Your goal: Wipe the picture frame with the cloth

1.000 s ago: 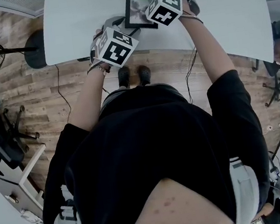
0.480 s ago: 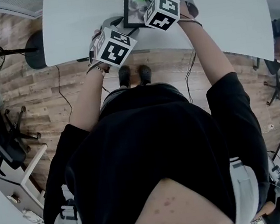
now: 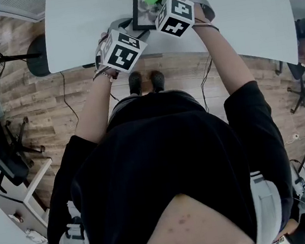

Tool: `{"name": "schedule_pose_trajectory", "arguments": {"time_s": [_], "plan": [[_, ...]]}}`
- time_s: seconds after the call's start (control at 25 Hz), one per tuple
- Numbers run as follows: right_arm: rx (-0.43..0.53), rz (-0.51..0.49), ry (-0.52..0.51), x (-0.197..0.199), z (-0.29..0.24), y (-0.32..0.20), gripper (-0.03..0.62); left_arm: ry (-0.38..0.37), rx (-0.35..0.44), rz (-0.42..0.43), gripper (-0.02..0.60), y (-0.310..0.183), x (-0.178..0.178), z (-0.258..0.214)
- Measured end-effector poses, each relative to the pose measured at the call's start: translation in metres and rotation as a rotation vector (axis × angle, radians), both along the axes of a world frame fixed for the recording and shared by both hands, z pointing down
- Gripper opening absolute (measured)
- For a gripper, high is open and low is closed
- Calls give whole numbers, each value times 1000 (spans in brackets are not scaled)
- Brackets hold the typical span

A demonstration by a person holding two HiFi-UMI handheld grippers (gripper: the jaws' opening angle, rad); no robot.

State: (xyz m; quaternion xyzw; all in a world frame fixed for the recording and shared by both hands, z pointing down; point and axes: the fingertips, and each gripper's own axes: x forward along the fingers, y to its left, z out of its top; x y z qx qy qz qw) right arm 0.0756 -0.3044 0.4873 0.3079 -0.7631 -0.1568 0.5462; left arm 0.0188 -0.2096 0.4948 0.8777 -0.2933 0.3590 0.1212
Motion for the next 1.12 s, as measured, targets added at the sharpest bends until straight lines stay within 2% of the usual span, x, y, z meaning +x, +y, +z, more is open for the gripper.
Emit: {"name": "schedule_pose_trajectory", "arguments": {"time_s": [1.12], "plan": [[-59, -21, -29, -11, 5, 35, 95, 0, -6, 0, 267, -1, -2, 2]]}}
